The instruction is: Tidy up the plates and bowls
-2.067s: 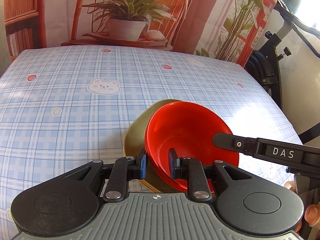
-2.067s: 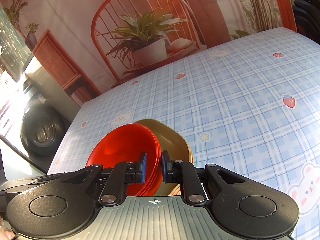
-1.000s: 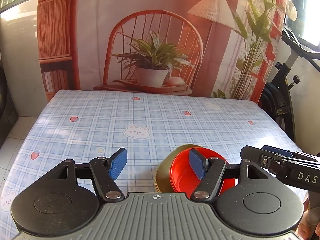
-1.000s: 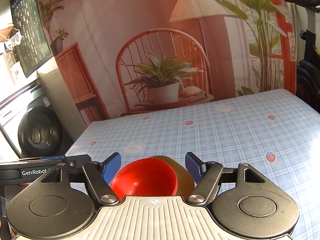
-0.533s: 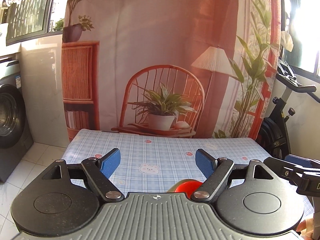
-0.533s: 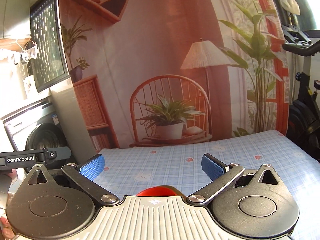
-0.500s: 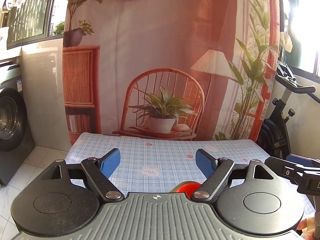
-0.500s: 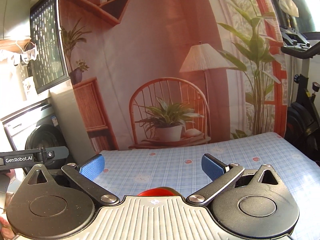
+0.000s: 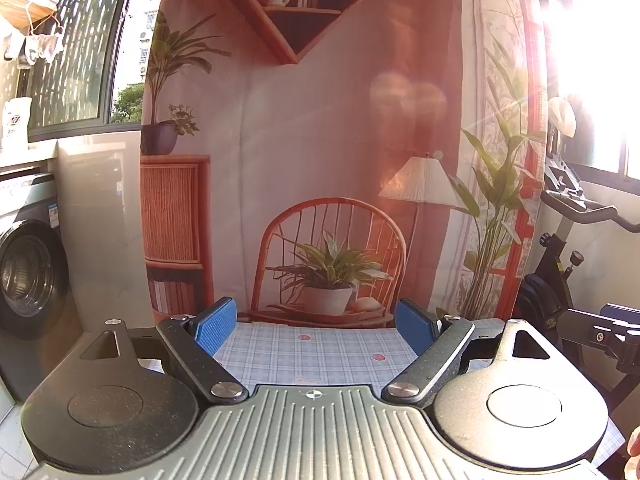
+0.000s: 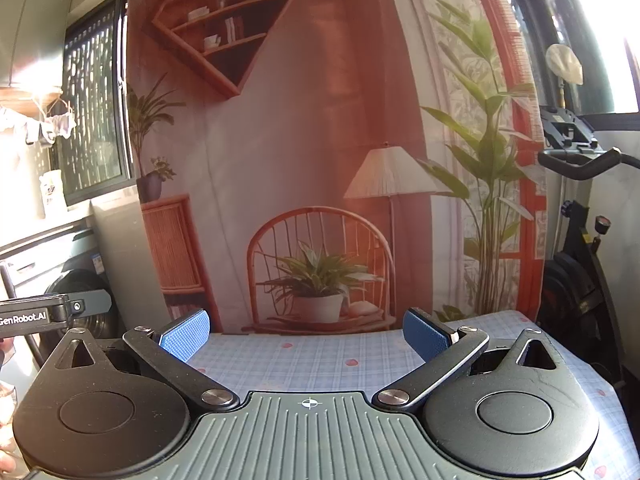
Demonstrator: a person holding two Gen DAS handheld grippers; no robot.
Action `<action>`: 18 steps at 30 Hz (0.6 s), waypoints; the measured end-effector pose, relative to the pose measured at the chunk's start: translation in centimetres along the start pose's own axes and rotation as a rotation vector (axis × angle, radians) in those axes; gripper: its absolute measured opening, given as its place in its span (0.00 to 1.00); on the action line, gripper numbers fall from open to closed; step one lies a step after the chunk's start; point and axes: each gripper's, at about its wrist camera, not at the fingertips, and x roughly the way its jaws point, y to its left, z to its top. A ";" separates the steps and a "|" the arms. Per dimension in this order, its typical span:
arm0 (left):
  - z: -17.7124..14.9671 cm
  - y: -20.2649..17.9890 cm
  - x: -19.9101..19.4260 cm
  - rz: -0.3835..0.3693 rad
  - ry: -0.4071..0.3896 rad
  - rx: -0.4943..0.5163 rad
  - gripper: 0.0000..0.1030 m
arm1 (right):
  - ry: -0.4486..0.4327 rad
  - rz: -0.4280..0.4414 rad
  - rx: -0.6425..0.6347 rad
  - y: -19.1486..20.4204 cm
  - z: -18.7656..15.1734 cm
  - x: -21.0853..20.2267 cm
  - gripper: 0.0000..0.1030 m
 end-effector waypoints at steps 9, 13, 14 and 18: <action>-0.2 -0.6 0.0 -0.008 -0.002 0.020 0.86 | 0.005 -0.028 -0.008 -0.2 0.2 -0.1 1.00; -0.3 -0.4 -0.1 -0.008 -0.004 0.019 0.86 | 0.006 -0.030 -0.008 -0.2 0.2 -0.1 1.00; -0.3 -0.3 -0.1 -0.007 -0.003 0.019 0.86 | 0.007 -0.031 -0.007 -0.2 0.2 -0.1 1.00; -0.2 -0.2 0.0 -0.007 0.002 0.016 0.86 | 0.007 -0.033 -0.007 -0.3 0.1 0.0 1.00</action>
